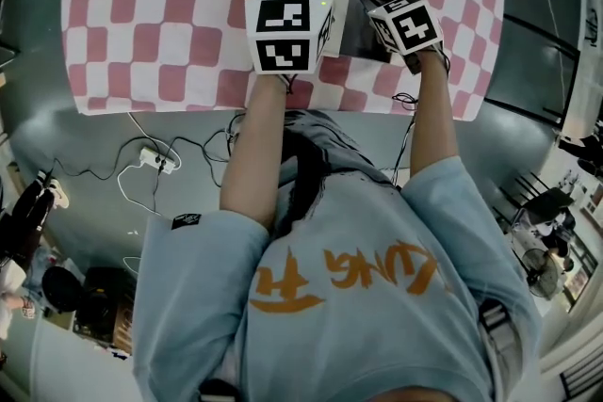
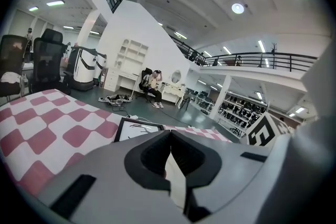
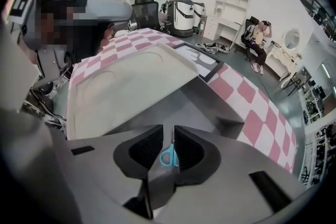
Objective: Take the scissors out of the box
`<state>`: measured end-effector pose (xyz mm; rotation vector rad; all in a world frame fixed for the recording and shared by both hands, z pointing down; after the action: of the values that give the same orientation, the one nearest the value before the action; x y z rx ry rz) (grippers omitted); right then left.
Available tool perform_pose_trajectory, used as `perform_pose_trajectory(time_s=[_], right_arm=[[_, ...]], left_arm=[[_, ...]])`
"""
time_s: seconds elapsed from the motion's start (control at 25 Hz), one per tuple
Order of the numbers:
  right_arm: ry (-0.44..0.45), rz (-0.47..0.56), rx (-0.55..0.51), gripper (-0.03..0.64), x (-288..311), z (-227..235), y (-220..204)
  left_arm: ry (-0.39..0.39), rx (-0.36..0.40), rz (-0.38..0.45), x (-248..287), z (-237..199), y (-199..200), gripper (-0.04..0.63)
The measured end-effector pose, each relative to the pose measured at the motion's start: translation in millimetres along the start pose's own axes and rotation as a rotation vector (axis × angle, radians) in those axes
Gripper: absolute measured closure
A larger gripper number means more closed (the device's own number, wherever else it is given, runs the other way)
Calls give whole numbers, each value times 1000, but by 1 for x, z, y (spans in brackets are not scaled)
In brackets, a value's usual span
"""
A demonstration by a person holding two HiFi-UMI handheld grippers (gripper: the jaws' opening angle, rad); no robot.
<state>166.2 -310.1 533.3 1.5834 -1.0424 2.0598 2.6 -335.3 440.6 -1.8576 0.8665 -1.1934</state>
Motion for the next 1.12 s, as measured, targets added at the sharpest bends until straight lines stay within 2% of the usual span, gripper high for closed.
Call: perform_pose_trajectory(time_s=[0.4, 1.12], right_arm=[[19, -119, -22, 532, 17, 5, -2], [35, -267, -2, 535, 30, 12, 1]], left_arm=[[-27, -42, 5, 2, -10, 7, 575], [-33, -53, -39, 13, -21, 2, 575]])
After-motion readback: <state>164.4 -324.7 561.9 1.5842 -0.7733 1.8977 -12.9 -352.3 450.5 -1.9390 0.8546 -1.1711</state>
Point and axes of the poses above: the fingertips, and each gripper's own axes: x forward along the fingers, z to its right, y out of its top, the point moved 5 cm from there along -x, backward along the fingers, and after that the axes turned 8 degrees about y, right-handed, at the moved point
